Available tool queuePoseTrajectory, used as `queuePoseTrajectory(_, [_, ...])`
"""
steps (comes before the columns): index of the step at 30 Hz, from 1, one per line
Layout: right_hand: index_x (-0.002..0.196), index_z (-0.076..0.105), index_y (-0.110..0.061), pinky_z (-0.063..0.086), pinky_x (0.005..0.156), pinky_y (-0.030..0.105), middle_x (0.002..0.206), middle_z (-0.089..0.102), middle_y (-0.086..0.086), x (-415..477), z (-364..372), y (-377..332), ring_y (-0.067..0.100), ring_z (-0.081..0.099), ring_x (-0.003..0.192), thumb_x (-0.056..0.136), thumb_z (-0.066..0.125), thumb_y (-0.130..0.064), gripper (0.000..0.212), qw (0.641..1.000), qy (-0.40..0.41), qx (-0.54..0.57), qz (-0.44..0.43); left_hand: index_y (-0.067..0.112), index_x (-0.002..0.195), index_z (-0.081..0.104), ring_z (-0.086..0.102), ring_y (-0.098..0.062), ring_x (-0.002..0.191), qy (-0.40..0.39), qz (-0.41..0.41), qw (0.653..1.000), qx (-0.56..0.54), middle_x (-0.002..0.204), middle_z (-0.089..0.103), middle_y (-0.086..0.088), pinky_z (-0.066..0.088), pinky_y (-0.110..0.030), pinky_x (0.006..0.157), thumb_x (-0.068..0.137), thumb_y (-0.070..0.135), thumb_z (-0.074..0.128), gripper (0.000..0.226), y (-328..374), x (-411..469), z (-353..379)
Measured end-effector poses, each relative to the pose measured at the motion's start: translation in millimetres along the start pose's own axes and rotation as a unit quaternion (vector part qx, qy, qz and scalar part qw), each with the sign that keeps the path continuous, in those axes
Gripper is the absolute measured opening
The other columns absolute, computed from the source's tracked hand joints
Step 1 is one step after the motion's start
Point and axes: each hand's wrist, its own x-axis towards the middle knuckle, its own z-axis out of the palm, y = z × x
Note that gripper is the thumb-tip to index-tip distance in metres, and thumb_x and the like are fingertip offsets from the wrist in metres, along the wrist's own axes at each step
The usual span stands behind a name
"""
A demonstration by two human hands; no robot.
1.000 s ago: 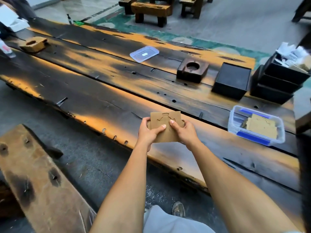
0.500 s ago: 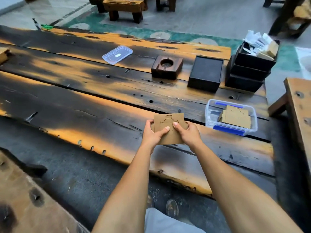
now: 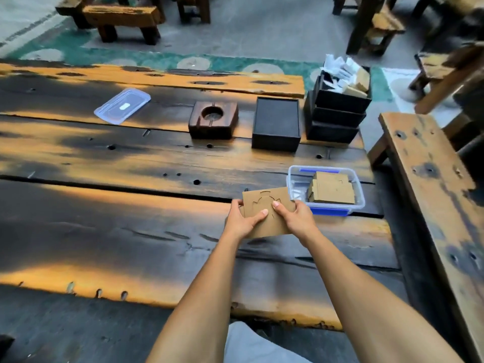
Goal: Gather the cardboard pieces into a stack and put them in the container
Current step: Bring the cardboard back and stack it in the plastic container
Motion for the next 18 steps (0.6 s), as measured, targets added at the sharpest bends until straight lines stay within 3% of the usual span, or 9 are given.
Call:
queuePoseTrajectory(2, [0.107, 0.070, -0.018, 0.057, 0.090, 0.042, 0.103, 0.074, -0.002, 10.8, -7.5, -5.6, 0.018, 0.070, 0.096, 0.070, 0.077, -0.065, 0.060, 1.000, 0.016, 0.001, 0.003, 0.019, 0.124, 0.050, 0.069, -0.016, 0.105, -0.016, -0.007, 1.000, -0.018, 0.118, 0.069, 0.001, 0.059, -0.042, 0.094, 0.069, 0.040, 0.094, 0.073, 9.8, 12.9, 6.9])
queuePoseTrajectory(5, [0.106, 0.066, -0.021, 0.055, 0.083, 0.033, 0.100, 0.070, -0.004, 19.3, -21.0, -10.9, 0.013, 0.067, 0.091, 0.084, 0.078, -0.046, 0.035, 0.999, 0.033, 0.012, 0.010, 0.023, 0.124, 0.051, 0.069, -0.016, 0.105, -0.055, -0.014, 0.998, -0.027, 0.119, 0.070, 0.002, 0.060, -0.043, 0.091, 0.066, 0.045, 0.094, 0.075, 23.2, 28.3, 17.1])
queuePoseTrajectory(10, [0.100, 0.062, -0.021, 0.048, 0.069, 0.020, 0.095, 0.068, -0.008, 37.1, -45.7, -7.7, 0.002, 0.062, 0.084, 0.089, 0.075, -0.039, 0.025, 0.998, 0.054, 0.034, 0.025, 0.021, 0.131, 0.049, 0.069, -0.019, 0.107, -0.092, -0.035, 0.994, -0.045, 0.123, 0.069, -0.002, 0.059, -0.044, 0.095, 0.072, 0.033, 0.093, 0.074, 38.4, 43.8, 43.1])
queuePoseTrajectory(12, [0.101, 0.064, -0.020, 0.052, 0.078, 0.028, 0.102, 0.070, -0.003, 44.6, -53.7, -7.1, 0.011, 0.066, 0.092, 0.085, 0.077, -0.047, 0.034, 0.997, 0.056, 0.036, 0.035, 0.019, 0.131, 0.049, 0.069, -0.018, 0.105, -0.095, -0.042, 0.993, -0.050, 0.121, 0.069, -0.002, 0.058, -0.041, 0.095, 0.077, 0.024, 0.091, 0.068, 42.9, 46.7, 54.0])
queuePoseTrajectory(16, [0.108, 0.070, -0.016, 0.056, 0.094, 0.045, 0.107, 0.074, 0.000, 64.5, -74.2, 3.0, 0.020, 0.069, 0.101, 0.062, 0.072, -0.076, 0.076, 0.997, 0.058, 0.027, 0.038, 0.016, 0.135, 0.047, 0.067, -0.022, 0.109, -0.091, -0.042, 0.994, -0.030, 0.123, 0.067, -0.006, 0.055, -0.043, 0.100, 0.083, 0.017, 0.085, 0.064, 55.2, 56.1, 81.3])
queuePoseTrajectory(18, [0.107, 0.069, -0.016, 0.056, 0.094, 0.046, 0.107, 0.074, 0.000, 73.9, -86.4, 6.8, 0.021, 0.069, 0.102, 0.060, 0.070, -0.076, 0.076, 0.997, 0.059, 0.026, 0.036, 0.016, 0.135, 0.045, 0.066, -0.024, 0.113, -0.090, -0.048, 0.994, -0.028, 0.125, 0.066, -0.007, 0.054, -0.043, 0.102, 0.085, 0.016, 0.083, 0.063, 60.0, 61.1, 98.5])
